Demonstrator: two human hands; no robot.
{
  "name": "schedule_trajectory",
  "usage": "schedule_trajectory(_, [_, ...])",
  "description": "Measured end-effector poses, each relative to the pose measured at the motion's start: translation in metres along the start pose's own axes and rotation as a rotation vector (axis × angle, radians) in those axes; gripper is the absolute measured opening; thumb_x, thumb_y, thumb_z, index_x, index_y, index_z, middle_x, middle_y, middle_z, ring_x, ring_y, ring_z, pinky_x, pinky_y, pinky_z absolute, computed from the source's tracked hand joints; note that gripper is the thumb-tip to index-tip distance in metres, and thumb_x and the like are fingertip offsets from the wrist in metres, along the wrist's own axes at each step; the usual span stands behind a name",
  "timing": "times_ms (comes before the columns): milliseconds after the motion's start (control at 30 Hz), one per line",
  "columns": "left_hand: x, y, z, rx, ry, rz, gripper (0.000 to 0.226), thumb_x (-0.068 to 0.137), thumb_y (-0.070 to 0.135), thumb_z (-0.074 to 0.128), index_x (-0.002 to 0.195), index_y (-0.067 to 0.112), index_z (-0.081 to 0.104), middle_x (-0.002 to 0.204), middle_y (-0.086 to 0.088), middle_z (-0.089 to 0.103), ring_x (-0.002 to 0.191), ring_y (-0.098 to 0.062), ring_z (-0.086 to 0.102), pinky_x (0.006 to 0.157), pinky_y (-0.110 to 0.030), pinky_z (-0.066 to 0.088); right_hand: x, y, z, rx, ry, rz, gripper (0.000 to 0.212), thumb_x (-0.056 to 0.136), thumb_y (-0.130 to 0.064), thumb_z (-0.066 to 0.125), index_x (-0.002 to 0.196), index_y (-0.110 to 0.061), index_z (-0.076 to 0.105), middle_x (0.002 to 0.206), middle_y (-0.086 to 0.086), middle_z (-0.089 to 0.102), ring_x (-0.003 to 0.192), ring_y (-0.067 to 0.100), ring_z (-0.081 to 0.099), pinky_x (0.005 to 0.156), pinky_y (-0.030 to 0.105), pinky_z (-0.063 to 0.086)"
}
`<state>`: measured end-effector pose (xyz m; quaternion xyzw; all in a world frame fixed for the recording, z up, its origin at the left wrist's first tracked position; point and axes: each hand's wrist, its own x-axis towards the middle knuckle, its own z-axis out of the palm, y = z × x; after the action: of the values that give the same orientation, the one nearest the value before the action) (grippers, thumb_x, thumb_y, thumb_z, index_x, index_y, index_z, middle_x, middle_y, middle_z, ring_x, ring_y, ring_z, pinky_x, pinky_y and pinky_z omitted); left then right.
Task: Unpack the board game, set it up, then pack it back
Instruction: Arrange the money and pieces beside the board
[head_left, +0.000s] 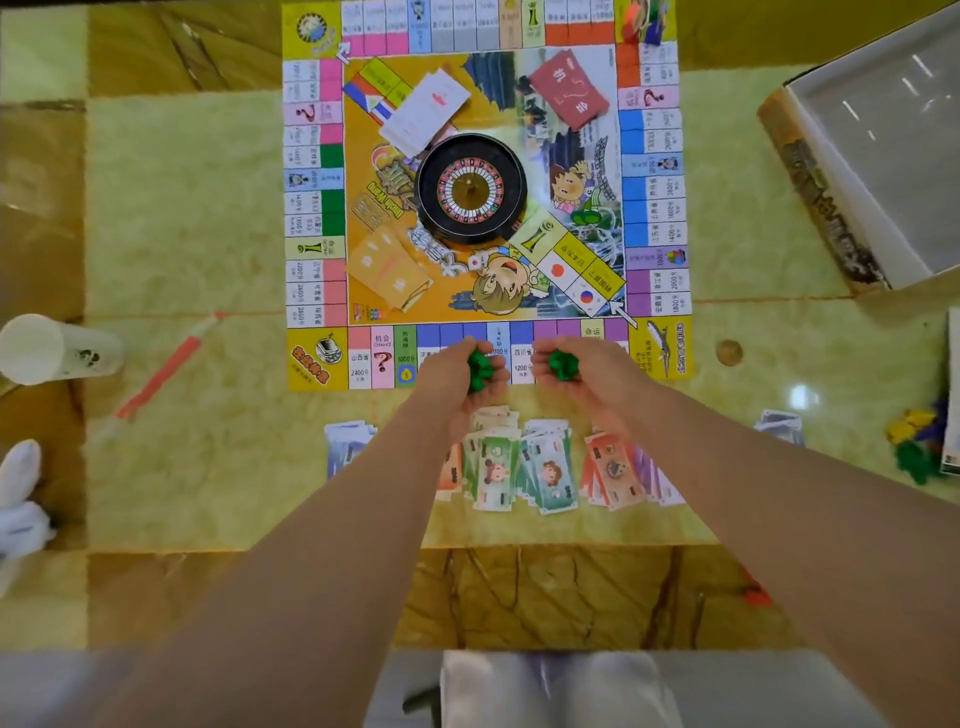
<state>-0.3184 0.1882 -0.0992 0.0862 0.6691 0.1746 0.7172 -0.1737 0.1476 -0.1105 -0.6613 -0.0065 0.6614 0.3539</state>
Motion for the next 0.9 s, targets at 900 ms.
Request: schedule_trajectory(900, [0.022, 0.005, -0.033, 0.516, -0.022, 0.106, 0.011, 0.095, 0.005, 0.052, 0.087, 0.002, 0.059, 0.064, -0.009, 0.053, 0.055, -0.021, 0.049, 0.060, -0.032, 0.046, 0.010, 0.023, 0.040, -0.408, 0.152, -0.080, 0.018, 0.092, 0.003, 0.051, 0.087, -0.004, 0.068, 0.082, 0.015, 0.062, 0.074, 0.024, 0.053, 0.077, 0.035, 0.048])
